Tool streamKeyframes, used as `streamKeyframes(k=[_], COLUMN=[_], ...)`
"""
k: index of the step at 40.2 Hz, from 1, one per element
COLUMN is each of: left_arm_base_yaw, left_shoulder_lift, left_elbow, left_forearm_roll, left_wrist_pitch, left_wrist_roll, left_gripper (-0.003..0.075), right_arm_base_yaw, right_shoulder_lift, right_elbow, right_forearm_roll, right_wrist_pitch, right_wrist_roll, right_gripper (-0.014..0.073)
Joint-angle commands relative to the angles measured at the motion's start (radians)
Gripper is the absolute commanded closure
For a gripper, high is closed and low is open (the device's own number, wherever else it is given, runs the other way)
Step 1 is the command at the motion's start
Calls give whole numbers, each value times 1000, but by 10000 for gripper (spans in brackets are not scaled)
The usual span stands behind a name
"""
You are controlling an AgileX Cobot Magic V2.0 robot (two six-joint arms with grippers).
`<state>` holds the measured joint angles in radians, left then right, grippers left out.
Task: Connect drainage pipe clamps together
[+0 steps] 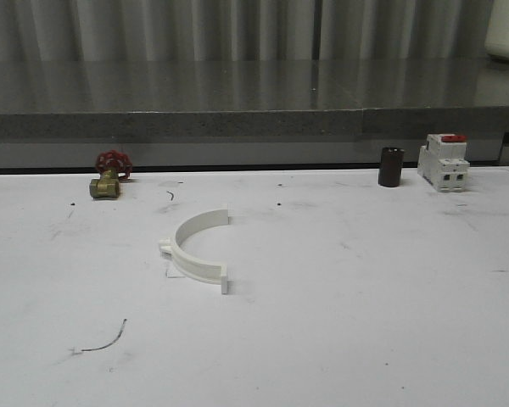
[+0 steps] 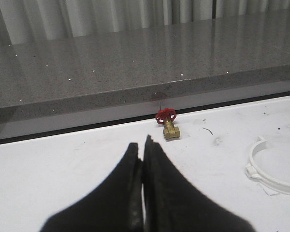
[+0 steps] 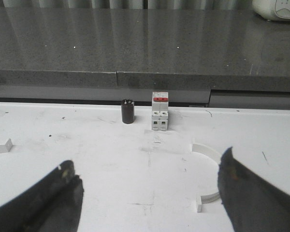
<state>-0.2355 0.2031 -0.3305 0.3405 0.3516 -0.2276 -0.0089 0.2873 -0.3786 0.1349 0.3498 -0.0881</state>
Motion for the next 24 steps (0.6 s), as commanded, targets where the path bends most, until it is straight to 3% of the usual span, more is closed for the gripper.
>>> streamKeyframes(k=[1,24], left_arm_base_yaw=[1,1], left_shoulder_lift=[8,8], left_elbow=[-28,-28], left_forearm_roll=[9,9], left_wrist_pitch=[-80,-80], left_wrist_roll=[0,0], left_gripper=[741,741], right_arm_base_yaw=[0,0], right_shoulder_lift=[16,24], right_elbow=[-33,-35], right_forearm_roll=[2,1], right_wrist_pitch=[-90,-109], right_wrist_roll=[2,2], right_gripper=[1,1])
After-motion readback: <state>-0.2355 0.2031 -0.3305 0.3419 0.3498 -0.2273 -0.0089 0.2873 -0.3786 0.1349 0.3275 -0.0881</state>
